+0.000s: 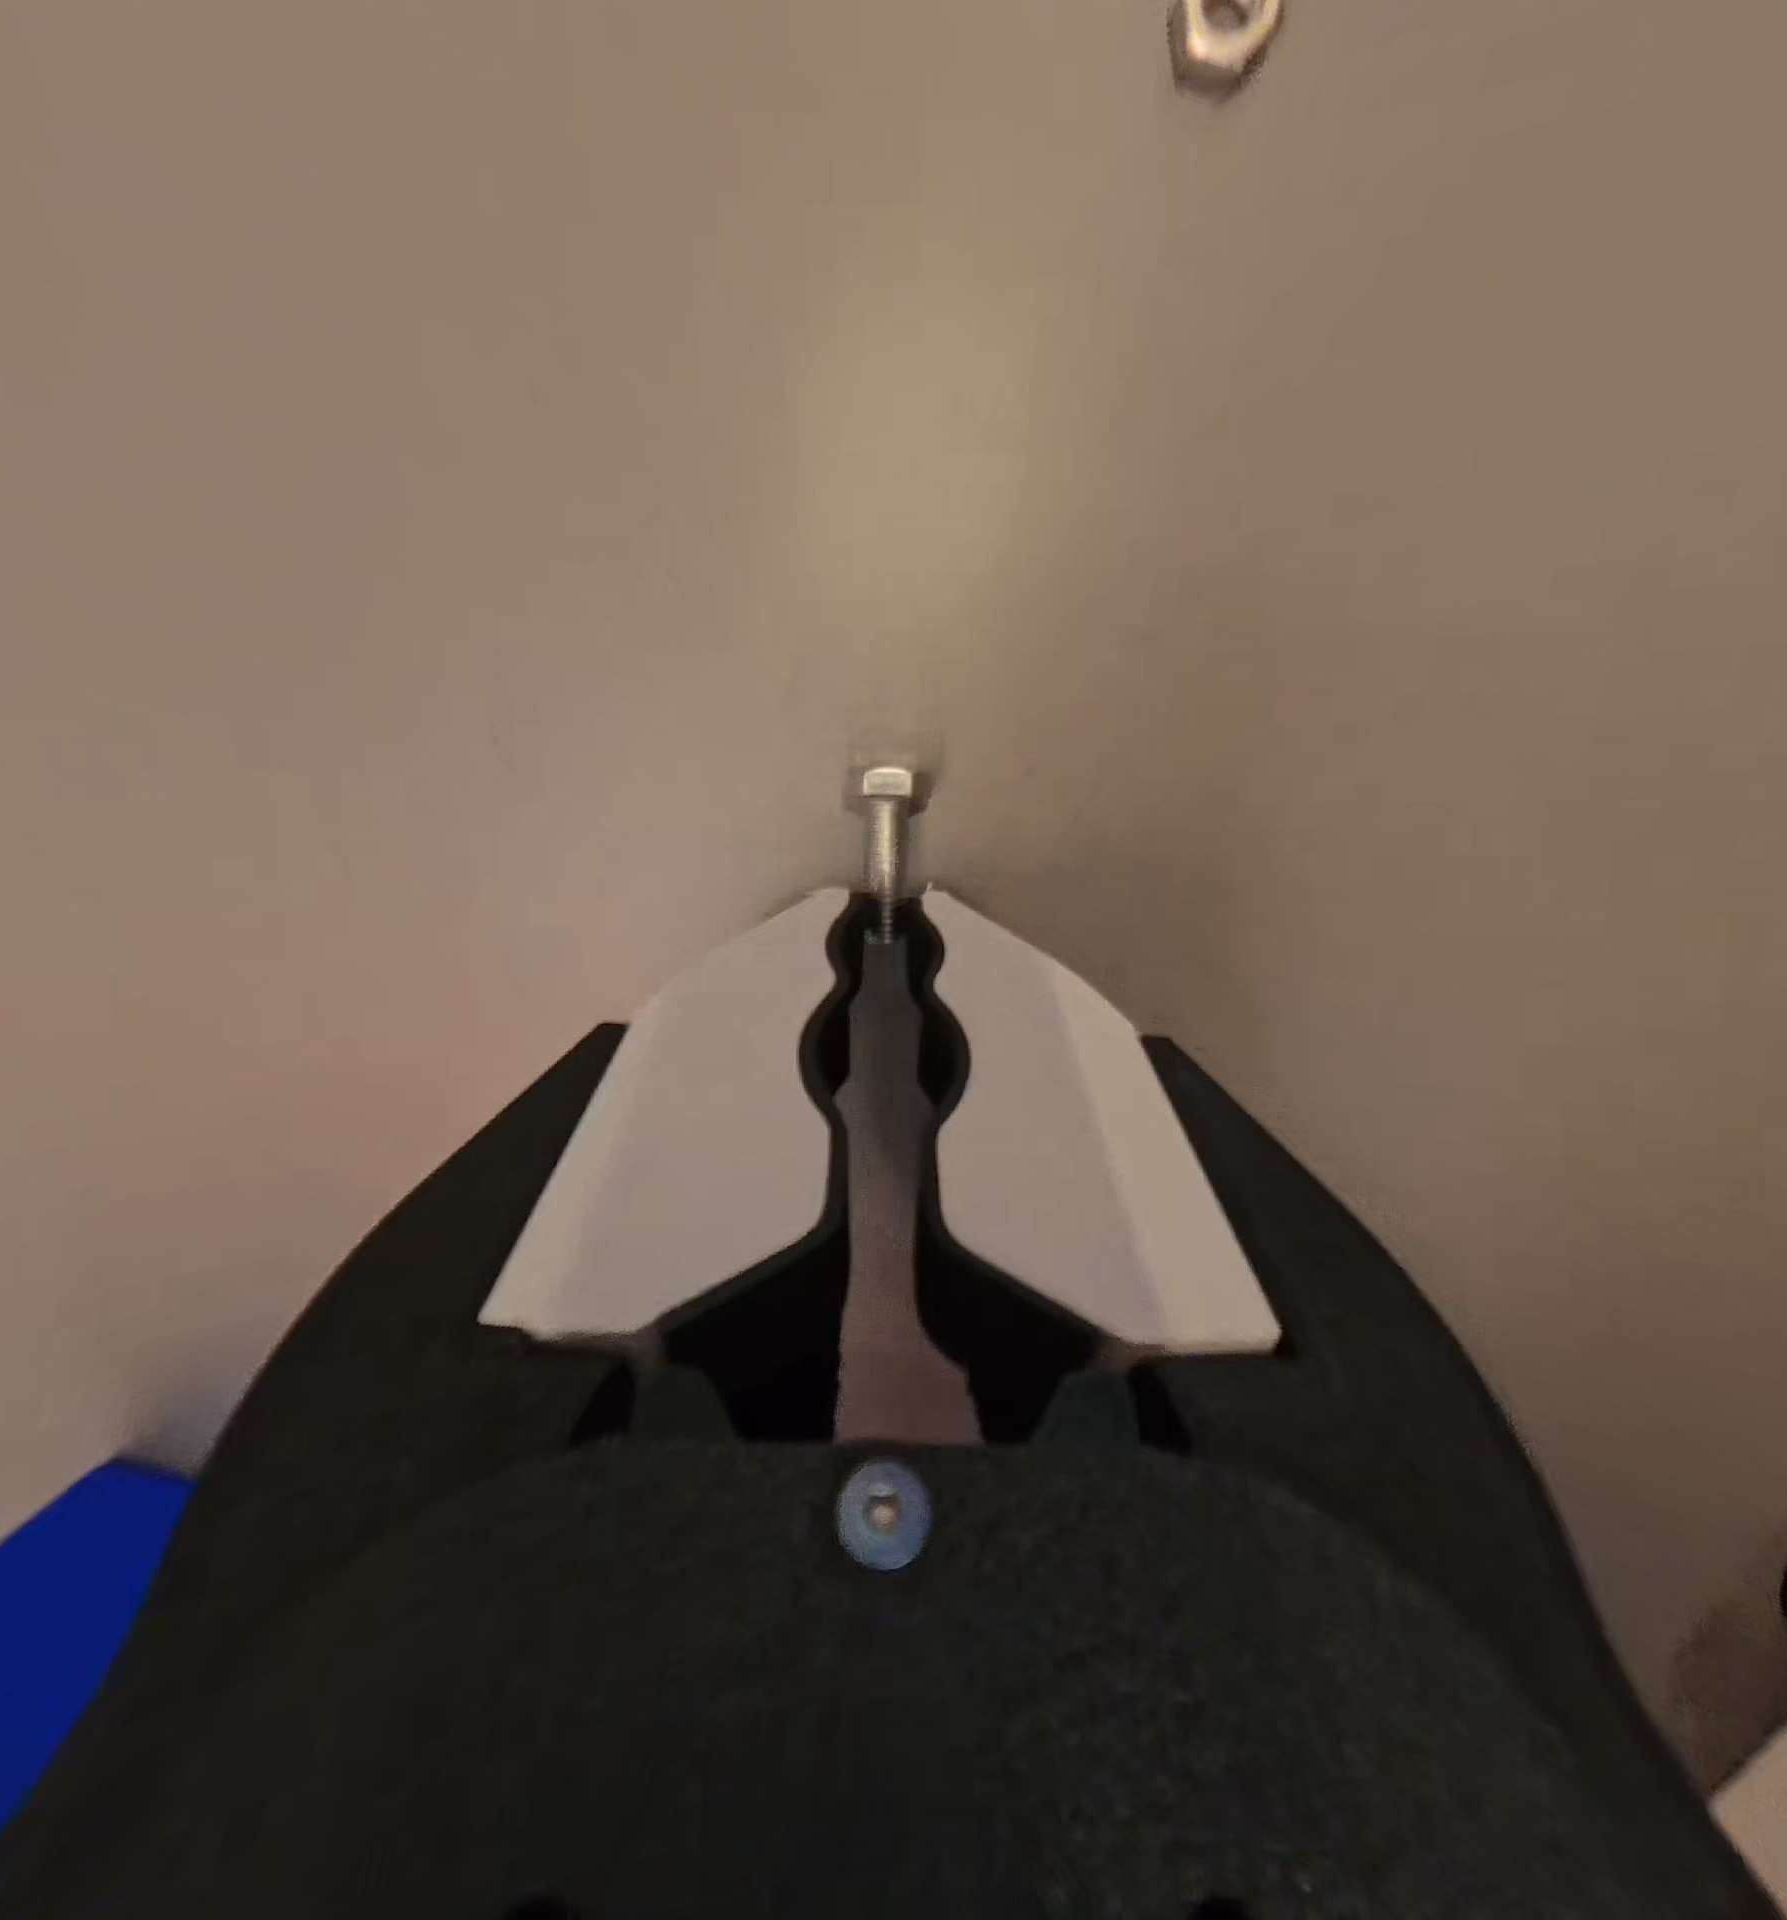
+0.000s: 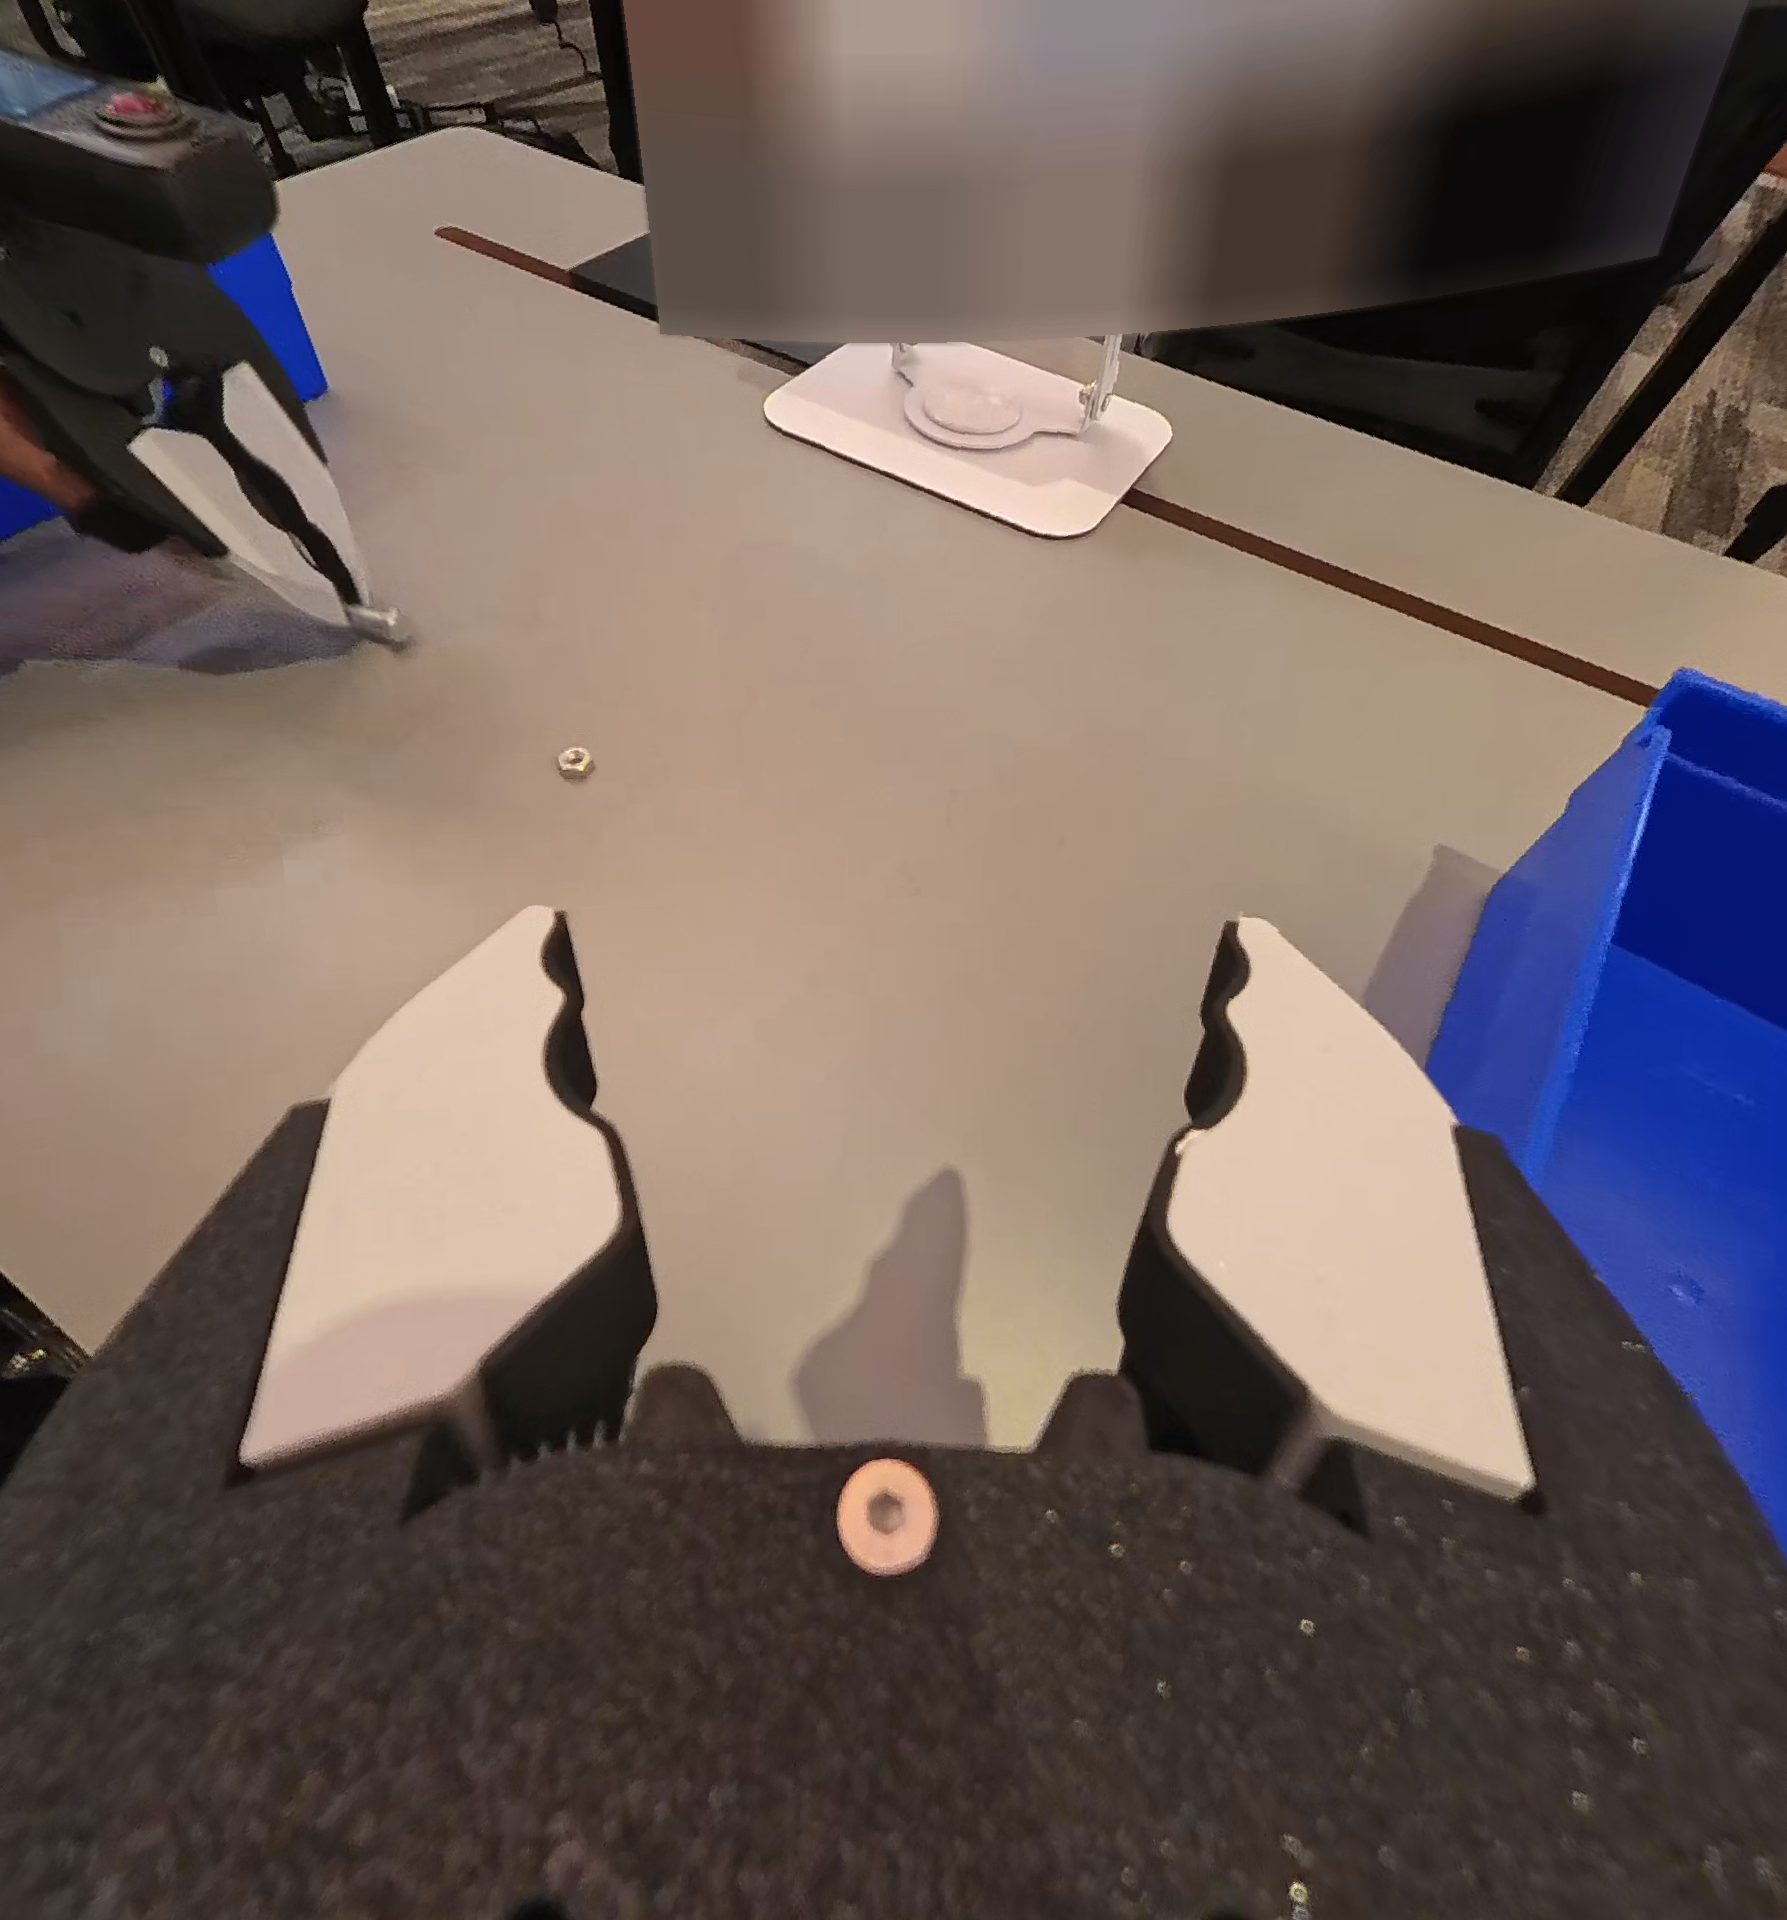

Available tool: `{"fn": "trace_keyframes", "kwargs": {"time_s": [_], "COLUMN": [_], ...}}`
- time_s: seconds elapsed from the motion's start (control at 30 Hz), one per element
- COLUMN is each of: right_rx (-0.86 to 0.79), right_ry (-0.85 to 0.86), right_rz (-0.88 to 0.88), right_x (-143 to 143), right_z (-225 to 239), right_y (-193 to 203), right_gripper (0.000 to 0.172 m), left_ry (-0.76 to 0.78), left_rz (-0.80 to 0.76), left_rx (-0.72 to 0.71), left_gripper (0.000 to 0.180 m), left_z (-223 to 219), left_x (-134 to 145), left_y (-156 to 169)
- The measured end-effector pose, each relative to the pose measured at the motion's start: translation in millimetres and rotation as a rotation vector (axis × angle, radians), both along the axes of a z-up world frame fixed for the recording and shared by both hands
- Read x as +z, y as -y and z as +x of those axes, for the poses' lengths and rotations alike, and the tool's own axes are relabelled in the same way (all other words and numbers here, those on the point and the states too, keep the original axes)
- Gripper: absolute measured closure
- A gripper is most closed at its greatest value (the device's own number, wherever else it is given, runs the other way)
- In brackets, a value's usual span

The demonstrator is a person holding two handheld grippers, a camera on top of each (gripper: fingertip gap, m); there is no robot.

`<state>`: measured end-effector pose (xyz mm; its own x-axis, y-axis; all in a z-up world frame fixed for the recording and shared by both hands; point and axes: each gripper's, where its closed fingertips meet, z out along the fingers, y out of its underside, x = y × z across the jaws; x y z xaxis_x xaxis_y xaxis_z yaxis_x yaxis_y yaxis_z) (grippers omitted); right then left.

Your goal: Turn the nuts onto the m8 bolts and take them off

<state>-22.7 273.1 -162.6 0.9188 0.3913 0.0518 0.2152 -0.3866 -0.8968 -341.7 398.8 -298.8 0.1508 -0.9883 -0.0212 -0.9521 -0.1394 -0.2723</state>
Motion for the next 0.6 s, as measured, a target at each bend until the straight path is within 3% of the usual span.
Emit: {"fn": "trace_keyframes", "kwargs": {"time_s": [0.23,0.4,0.6], "right_rx": [-0.002,-0.013,-0.029], "right_ry": [-0.009,-0.006,-0.001], "right_rz": [0.008,0.013,0.020], "right_x": [-0.1,1.4,3.8], "right_z": [2.3,6.8,12.6], "right_y": [3.1,7.1,11.6], "right_gripper": [0.059,0.059,0.059], "left_ry": [-0.572,-0.937,-1.140], "left_rz": [0.047,0.012,-0.013], "left_rx": [-0.217,-0.300,-0.363], "left_gripper": [0.173,0.173,0.173], "left_z": [-10.3,-14.2,-1.6], "left_x": [29.9,34.2,31.5], "left_y": [-6.2,-9.7,-12.7]}}
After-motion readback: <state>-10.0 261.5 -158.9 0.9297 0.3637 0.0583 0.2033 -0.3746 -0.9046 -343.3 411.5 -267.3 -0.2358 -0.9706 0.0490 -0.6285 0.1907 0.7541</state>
